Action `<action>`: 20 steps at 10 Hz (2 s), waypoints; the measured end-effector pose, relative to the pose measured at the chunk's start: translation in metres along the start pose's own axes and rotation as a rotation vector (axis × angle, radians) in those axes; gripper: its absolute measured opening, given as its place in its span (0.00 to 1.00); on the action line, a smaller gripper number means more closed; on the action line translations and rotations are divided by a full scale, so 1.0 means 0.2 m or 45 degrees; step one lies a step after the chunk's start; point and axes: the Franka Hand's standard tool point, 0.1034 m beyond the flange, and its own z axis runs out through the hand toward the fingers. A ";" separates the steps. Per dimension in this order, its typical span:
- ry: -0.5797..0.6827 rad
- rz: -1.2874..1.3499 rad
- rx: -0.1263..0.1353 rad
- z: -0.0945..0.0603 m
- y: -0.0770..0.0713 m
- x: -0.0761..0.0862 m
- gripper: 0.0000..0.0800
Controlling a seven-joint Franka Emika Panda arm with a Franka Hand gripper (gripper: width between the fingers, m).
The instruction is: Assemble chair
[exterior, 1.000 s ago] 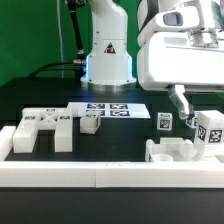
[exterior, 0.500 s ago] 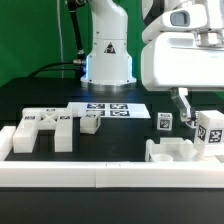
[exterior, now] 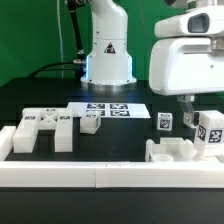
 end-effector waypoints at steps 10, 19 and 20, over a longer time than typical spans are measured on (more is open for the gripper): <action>0.014 0.148 -0.002 0.01 0.03 0.00 0.36; 0.016 1.232 0.055 0.02 -0.01 0.00 0.36; 0.015 1.306 0.055 0.02 -0.01 0.00 0.36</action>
Offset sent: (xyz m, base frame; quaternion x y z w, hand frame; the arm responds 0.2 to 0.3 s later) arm 0.0032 -0.0031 0.0016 0.0076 0.0010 -0.0031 1.0000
